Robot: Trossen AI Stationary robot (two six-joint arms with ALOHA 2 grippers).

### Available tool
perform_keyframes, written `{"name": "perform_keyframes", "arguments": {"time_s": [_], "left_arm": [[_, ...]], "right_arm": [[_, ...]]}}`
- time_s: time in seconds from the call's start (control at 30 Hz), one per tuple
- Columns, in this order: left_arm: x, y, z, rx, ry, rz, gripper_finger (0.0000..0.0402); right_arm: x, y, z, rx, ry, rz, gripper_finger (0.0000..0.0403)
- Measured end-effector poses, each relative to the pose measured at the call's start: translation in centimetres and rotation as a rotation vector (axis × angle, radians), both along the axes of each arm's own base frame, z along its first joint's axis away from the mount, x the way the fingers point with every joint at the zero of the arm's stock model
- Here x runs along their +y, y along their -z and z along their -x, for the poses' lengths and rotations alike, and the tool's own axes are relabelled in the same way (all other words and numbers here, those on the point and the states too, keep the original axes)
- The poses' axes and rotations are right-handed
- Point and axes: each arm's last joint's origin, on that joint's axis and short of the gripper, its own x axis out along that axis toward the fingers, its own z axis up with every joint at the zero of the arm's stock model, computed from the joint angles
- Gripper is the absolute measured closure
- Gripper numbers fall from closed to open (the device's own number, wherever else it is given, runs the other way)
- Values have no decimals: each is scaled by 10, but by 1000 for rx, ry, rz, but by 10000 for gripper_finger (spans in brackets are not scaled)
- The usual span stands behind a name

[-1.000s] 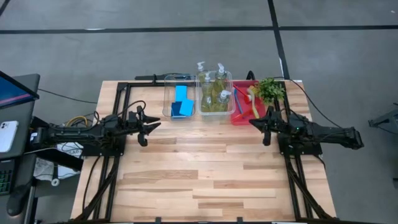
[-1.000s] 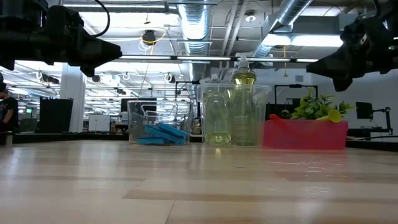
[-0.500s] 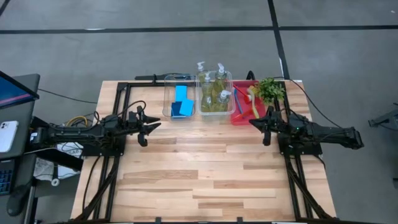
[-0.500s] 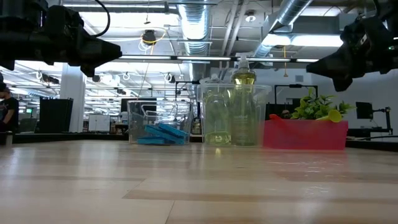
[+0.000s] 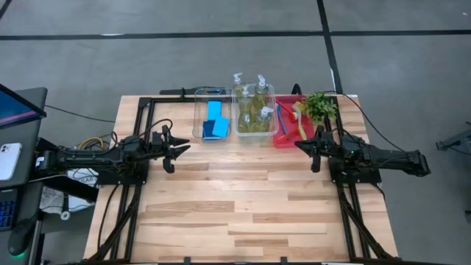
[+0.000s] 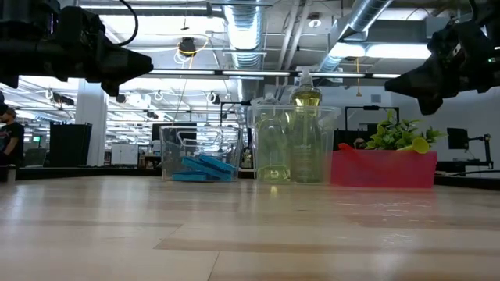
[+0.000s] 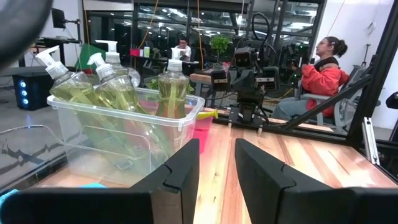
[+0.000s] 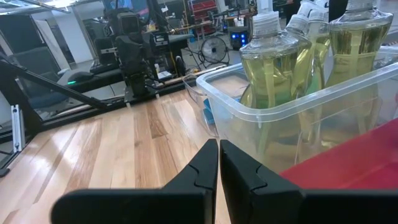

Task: Pick & Place Kitchen Sink Supplies
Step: Return to Home Position

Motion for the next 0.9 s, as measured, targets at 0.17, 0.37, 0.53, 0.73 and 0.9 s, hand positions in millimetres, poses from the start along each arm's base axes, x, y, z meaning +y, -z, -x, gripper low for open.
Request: {"name": "perform_keyframes", "arguments": {"time_s": [0.17, 0.37, 0.53, 0.73, 0.9], "left_arm": [[0, 0, 0, -1, 0, 0, 297], [0, 0, 0, -4, 0, 0, 297], [0, 0, 0, -5, 0, 0, 297], [0, -1, 0, -11, 0, -1, 297], [0, -1, 0, -16, 0, -1, 297]], "right_arm": [[0, 0, 0, 0, -1, 0, 392], [0, 0, 0, 0, -1, 0, 392], [0, 0, 0, 0, -1, 0, 392], [0, 0, 0, 0, -1, 0, 392], [0, 0, 0, 0, -1, 0, 392]]}}
